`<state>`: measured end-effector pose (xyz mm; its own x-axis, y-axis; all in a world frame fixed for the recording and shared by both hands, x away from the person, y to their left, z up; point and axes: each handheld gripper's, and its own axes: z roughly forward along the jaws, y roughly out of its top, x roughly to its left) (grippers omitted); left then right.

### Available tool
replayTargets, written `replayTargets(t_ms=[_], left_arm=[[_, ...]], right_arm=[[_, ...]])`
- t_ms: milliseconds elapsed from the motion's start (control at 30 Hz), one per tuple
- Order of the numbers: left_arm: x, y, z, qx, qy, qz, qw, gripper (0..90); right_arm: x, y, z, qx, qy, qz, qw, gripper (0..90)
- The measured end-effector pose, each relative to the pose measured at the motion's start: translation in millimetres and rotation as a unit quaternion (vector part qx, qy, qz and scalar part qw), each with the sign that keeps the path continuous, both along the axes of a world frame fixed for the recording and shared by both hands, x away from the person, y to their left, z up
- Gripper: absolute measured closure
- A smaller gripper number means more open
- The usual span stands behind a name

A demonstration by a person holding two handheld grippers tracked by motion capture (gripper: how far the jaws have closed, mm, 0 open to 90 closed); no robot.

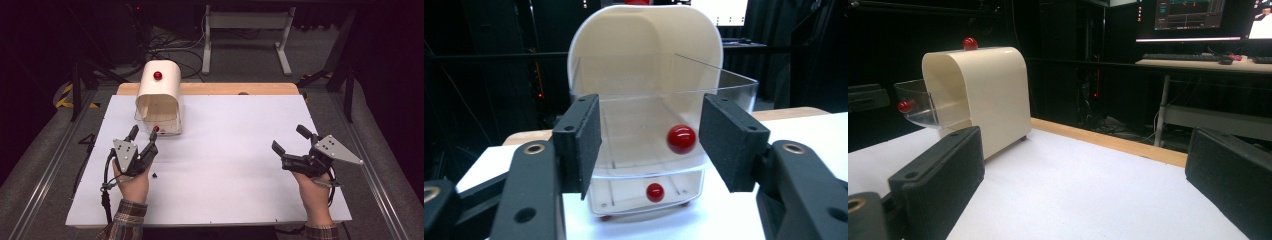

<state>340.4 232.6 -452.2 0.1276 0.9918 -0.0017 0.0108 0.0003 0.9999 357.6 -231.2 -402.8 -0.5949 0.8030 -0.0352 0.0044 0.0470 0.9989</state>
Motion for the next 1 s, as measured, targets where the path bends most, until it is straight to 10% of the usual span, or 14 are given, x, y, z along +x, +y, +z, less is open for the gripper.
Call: replayTargets(t_ms=[1000], left_arm=[[-11.3,46.8,10.8,-0.008,0.013,-0.037,0.9992,19.4]], right_arm=[[-1.5,1.8,1.8,0.006,-0.004,0.010,0.9999,2.0]])
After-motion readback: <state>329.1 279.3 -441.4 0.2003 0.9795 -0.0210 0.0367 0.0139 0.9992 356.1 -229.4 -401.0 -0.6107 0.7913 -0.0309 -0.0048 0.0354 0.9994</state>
